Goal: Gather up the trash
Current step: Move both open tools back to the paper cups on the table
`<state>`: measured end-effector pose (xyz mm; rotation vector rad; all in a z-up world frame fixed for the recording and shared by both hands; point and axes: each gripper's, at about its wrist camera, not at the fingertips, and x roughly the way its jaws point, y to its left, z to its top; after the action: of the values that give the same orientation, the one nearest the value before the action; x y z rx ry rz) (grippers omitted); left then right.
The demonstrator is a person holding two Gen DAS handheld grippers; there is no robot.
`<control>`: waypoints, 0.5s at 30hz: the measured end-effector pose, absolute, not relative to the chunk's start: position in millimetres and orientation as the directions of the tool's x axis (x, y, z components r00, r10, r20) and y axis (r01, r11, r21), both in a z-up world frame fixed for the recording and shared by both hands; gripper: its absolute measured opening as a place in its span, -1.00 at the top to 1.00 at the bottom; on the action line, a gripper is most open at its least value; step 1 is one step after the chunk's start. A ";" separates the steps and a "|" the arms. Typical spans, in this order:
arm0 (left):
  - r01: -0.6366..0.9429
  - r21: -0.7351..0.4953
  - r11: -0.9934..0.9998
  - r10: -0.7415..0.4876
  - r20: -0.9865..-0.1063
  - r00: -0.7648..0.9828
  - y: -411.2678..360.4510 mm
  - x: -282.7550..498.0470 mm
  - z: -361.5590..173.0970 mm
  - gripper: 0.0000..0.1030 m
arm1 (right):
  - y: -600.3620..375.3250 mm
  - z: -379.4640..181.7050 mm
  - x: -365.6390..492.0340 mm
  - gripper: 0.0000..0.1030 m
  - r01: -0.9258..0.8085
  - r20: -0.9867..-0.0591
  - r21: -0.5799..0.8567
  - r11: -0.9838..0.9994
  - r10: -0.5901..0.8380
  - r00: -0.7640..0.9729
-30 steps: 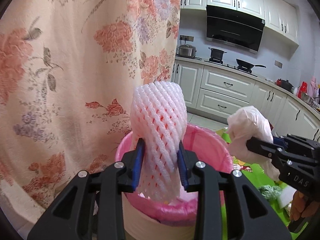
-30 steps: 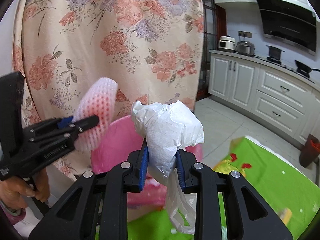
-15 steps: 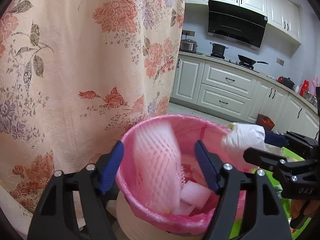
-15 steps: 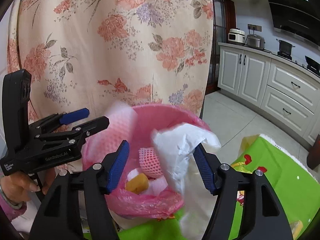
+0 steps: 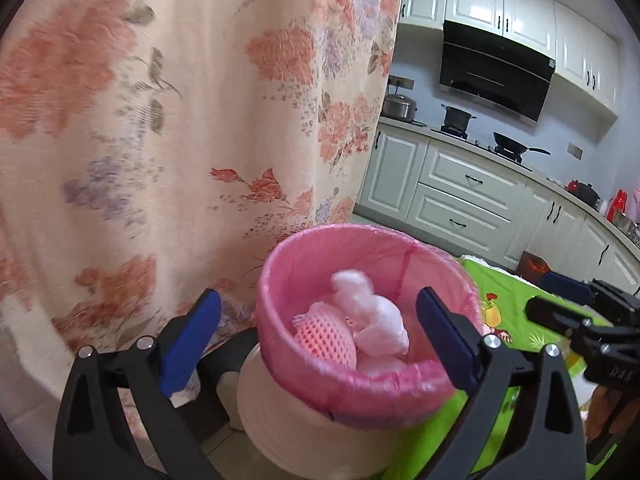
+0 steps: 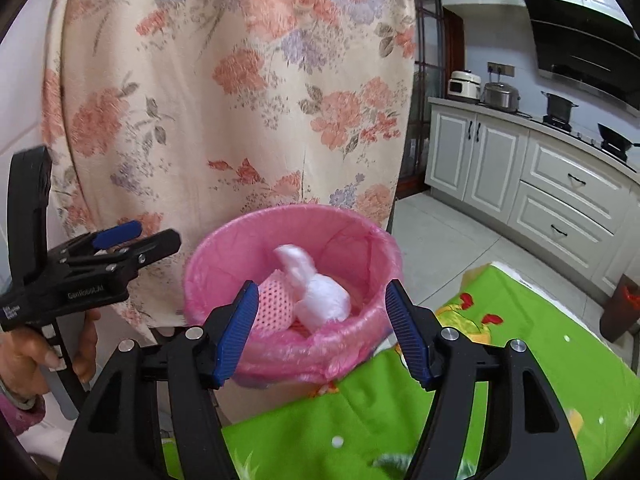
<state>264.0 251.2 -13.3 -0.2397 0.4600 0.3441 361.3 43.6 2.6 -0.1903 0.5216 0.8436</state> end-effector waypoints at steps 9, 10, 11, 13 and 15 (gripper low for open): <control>-0.284 -0.068 0.956 0.227 -0.439 0.869 183.2 218.0 -11.3 -0.90 | -24.4 6.9 307.0 -0.30 -0.678 -0.492 0.020 0.735 0.597 0.634; -0.277 -0.071 0.958 0.220 -0.438 0.872 176.1 214.7 -12.8 -0.90 | -33.3 5.5 301.0 -0.35 -0.662 -0.492 0.015 0.749 0.582 0.647; -0.271 -0.077 0.960 0.212 -0.437 0.874 168.3 210.6 -14.6 -0.90 | -42.8 3.8 295.2 -0.39 -0.647 -0.493 0.015 0.762 0.569 0.659; -0.254 -0.089 0.963 0.190 -0.443 0.876 152.2 204.3 -20.5 -0.90 | -61.0 -0.6 285.7 -0.48 -0.622 -0.492 0.026 0.783 0.551 0.673; -0.230 -0.080 0.970 0.169 -0.457 0.873 136.0 202.7 -26.6 -0.90 | -78.5 -6.4 276.6 -0.54 -0.598 -0.495 0.034 0.801 0.533 0.686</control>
<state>202.7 136.0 -26.6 -0.1338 0.4643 0.2087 276.6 -78.5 -6.4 -0.1340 0.5112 0.6354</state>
